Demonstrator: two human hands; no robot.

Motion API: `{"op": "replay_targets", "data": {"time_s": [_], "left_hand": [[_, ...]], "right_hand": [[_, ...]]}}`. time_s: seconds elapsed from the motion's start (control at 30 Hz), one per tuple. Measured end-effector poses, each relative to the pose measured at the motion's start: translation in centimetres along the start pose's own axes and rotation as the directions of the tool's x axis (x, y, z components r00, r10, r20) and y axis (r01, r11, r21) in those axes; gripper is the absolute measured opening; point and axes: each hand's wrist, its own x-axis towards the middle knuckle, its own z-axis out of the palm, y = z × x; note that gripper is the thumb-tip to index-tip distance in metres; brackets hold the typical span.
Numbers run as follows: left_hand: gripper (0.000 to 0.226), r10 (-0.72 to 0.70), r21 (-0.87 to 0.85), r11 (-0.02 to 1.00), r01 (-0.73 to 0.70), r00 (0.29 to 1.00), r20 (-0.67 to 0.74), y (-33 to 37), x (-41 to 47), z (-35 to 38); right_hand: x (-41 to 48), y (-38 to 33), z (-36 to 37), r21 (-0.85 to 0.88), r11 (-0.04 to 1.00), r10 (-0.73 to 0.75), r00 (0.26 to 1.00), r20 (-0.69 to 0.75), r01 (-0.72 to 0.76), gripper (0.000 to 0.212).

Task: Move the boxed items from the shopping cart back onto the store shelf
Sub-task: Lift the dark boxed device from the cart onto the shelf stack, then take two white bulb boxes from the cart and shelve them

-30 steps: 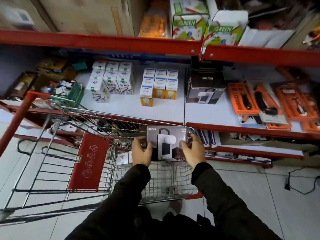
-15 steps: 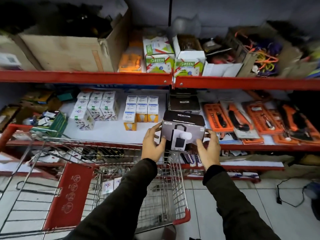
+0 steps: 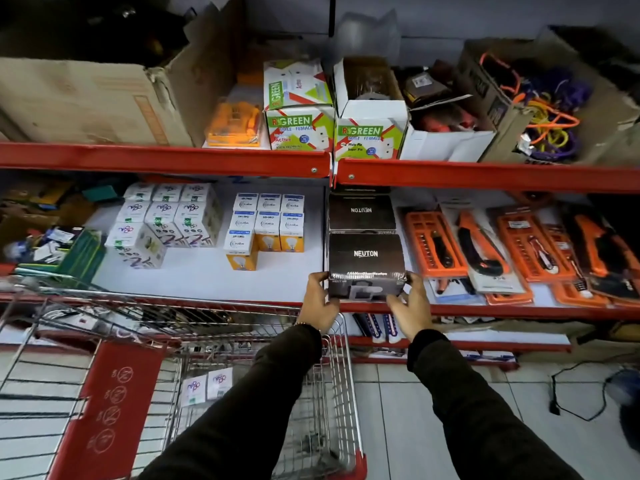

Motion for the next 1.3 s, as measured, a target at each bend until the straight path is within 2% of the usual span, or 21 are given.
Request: {"op": "replay_targets", "data": {"time_s": [0.27, 0.33, 0.43, 0.53, 0.7, 0.77, 0.83, 0.9, 1.03, 1.1, 1.3], "left_hand": [[0.054, 0.007, 0.042, 0.999, -0.006, 1.000, -0.022, -0.6, 0.7, 0.2], [0.054, 0.038, 0.066, 0.997, -0.034, 0.998, -0.059, -0.3, 0.2, 0.1], [0.054, 0.087, 0.115, 0.991, -0.071, 0.986, -0.143, -0.8, -1.1, -0.9], [0.051, 0.159, 0.174, 0.977, -0.126, 0.968, -0.193, -2.6, -2.8, -3.0], [0.043, 0.146, 0.280, 0.956, -0.085, 0.968, -0.204, -7.3, -6.1, -7.4], [0.039, 0.119, 0.340, 0.939, -0.045, 0.972, -0.200, -9.6, -7.4, -9.8], [0.037, 0.089, 0.403, 0.915, 0.005, 0.973, -0.215, -12.0, -8.5, -12.1], [0.042, -0.025, 0.468, 0.874, 0.134, 0.973, -0.231, -15.5, -8.8, -15.2], [0.058, -0.199, 0.623, 0.727, 0.290, 0.956, -0.214, -18.5, -9.3, -19.0], [0.063, -0.262, 0.716, 0.626, 0.308, 0.948, -0.178, -21.2, -8.9, -21.5], [0.081, -0.382, 0.823, 0.503, 0.264, 0.922, -0.063, -27.6, -6.6, -24.7]], "right_hand": [[0.9, 1.4, 0.5, -0.007, 1.000, -0.007, 1.000, 0.014, 0.007, 0.064], [0.7, 1.4, 0.8, 0.013, 1.000, 0.027, 0.999, -0.031, -0.026, 0.062], [-1.1, 0.9, 1.4, 0.092, 0.991, 0.110, 0.979, -0.172, -0.096, 0.051], [-3.5, 0.9, 3.4, 0.105, 0.990, 0.116, 0.974, -0.194, -0.097, 0.039], [-7.1, 1.0, 9.2, -0.092, 0.992, -0.086, 0.995, -0.041, 0.082, 0.032], [-8.4, 1.5, 12.3, -0.183, 0.971, -0.138, 0.986, 0.094, 0.154, 0.031], [-9.6, 2.0, 15.0, -0.273, 0.943, -0.123, 0.961, 0.248, 0.191, 0.035], [-10.6, 2.5, 19.2, -0.321, 0.921, -0.087, 0.920, 0.382, 0.221, 0.038], [-11.5, 2.7, 23.8, -0.421, 0.845, -0.060, 0.843, 0.535, 0.328, 0.046], [-11.7, 3.2, 27.7, -0.468, 0.808, -0.006, 0.800, 0.600, 0.357, 0.053], [-10.6, 4.4, 35.5, -0.574, 0.684, 0.098, 0.724, 0.683, 0.449, 0.077]]}}
